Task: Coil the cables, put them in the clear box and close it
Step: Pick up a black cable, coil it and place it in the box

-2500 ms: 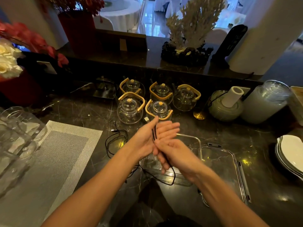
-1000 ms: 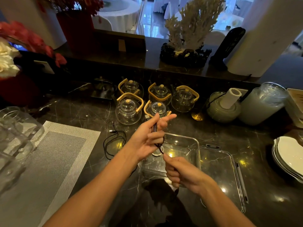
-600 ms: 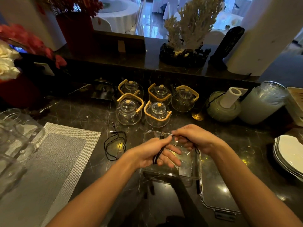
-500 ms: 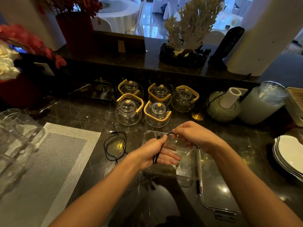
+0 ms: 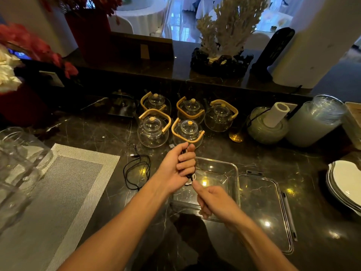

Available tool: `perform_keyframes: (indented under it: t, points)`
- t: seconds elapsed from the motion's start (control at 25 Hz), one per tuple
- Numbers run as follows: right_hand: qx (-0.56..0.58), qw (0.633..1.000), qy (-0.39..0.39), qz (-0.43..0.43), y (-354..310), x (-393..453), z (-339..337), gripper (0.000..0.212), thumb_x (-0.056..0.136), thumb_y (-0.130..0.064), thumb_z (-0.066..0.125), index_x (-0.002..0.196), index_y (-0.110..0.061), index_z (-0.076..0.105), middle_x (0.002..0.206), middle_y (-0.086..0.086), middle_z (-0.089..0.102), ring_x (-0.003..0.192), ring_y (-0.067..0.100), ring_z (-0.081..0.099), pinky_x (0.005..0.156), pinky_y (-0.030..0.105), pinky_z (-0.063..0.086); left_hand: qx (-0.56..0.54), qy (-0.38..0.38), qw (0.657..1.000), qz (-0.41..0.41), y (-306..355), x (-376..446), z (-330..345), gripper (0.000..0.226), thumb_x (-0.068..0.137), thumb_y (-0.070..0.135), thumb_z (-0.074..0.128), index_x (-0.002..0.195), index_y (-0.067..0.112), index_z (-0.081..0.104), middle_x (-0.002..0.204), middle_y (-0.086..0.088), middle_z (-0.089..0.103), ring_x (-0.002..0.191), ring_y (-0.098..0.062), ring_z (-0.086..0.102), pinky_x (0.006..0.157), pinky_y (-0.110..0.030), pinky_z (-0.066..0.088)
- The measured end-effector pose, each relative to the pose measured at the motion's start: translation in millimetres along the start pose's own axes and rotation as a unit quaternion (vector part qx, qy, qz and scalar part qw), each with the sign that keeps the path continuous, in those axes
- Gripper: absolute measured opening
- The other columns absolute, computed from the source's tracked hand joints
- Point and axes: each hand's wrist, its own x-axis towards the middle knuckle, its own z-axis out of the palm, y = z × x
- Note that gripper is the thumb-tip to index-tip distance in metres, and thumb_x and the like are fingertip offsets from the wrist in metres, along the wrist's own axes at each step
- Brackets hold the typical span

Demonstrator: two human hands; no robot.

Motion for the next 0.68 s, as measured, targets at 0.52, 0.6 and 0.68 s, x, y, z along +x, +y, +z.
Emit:
perform_keyframes:
  t: [0.52, 0.6, 0.68]
  points:
    - [0.302, 0.947, -0.085, -0.063, 9, 15, -24, 0.017, 0.092, -0.019, 0.07, 0.106, -0.009, 0.067, 0.062, -0.002, 0.028, 0.042, 0.002, 0.022, 0.037, 0.017, 0.017, 0.101, -0.122, 0.98, -0.12, -7, -12, -3, 0.052, 0.105, 0.028, 0.04, 0.056, 0.014, 0.049, 0.035, 0.007, 0.039, 0.027, -0.005, 0.021, 0.031, -0.016, 0.015]
    - [0.302, 0.948, -0.074, -0.068, 7, 14, -23, 0.027, 0.092, -0.019, 0.069, 0.112, -0.003, 0.062, 0.058, -0.005, 0.035, 0.04, 0.001, 0.025, 0.037, 0.018, 0.016, 0.095, -0.121, 0.98, -0.127, -8, -10, -7, 0.052, 0.105, 0.028, 0.041, 0.056, 0.014, 0.049, 0.035, 0.007, 0.04, 0.025, -0.004, 0.027, 0.03, -0.016, 0.018]
    - [0.281, 0.955, -0.059, -0.076, 6, 15, -20, 0.023, 0.092, -0.02, 0.069, 0.106, -0.003, 0.064, 0.056, -0.005, 0.037, 0.039, 0.002, 0.026, 0.036, 0.016, 0.018, 0.103, -0.106, 0.98, -0.131, -9, -9, -10, 0.05, 0.104, 0.028, 0.043, 0.057, 0.014, 0.049, 0.036, 0.006, 0.04, 0.025, -0.005, 0.035, 0.029, -0.016, 0.02]
